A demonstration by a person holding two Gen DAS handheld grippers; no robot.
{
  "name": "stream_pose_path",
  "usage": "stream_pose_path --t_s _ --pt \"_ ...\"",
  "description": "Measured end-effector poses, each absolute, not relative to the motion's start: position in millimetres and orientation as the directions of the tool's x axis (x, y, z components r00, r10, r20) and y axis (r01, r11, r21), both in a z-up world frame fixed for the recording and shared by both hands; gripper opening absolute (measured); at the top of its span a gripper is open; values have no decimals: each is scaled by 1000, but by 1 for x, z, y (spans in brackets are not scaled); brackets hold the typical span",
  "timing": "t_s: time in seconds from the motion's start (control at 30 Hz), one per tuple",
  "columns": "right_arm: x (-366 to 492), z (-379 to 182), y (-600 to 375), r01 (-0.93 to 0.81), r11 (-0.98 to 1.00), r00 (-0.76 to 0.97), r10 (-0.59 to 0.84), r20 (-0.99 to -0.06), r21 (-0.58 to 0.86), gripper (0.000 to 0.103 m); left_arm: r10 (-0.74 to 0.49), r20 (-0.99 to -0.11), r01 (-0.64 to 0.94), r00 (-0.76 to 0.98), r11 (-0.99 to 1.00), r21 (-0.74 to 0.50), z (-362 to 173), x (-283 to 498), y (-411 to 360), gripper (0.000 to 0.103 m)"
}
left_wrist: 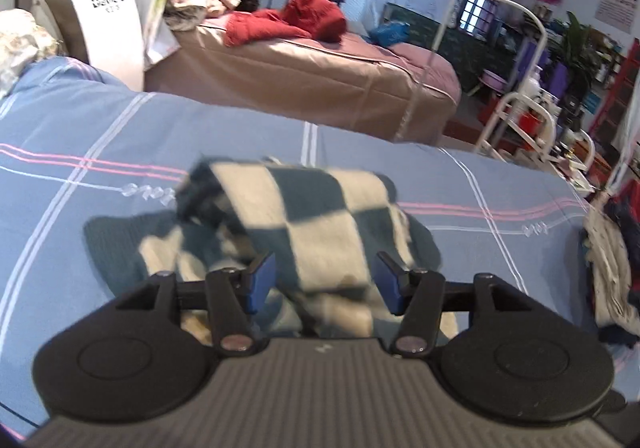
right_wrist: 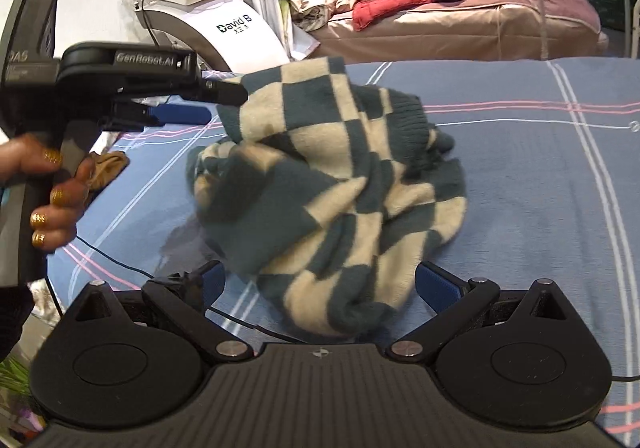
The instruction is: Fold small clothes
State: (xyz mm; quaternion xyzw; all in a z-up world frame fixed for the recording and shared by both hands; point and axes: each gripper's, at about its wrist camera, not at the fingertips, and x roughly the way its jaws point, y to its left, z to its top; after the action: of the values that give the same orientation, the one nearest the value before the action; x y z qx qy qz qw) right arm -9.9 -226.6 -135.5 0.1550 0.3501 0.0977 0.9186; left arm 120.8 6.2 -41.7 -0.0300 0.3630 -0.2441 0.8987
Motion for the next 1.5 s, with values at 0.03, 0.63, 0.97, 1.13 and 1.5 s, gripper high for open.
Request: stream_pose_path --t_s 0.03,0.63,0.97,1.13,1.5 --pt "-8 -137 -224 -81 930 736 298 -608 359 103 -445 -644 430 623 882 -193 -39 125 4 29" --pt "-2 -142 -223 -47 944 727 256 -637 326 103 -457 -792 535 405 821 -200 -104 101 -32 10" --pt "18 -141 -217 -85 947 733 270 -624 310 103 -285 -600 283 747 954 -101 -12 178 43 8" --pt "40 -138 -196 -102 967 733 230 -640 232 103 -78 -575 120 814 992 36 5 216 77 8" --pt "70 -148 -201 -3 962 663 205 -719 272 103 119 -698 -6 707 987 162 -60 226 122 32"
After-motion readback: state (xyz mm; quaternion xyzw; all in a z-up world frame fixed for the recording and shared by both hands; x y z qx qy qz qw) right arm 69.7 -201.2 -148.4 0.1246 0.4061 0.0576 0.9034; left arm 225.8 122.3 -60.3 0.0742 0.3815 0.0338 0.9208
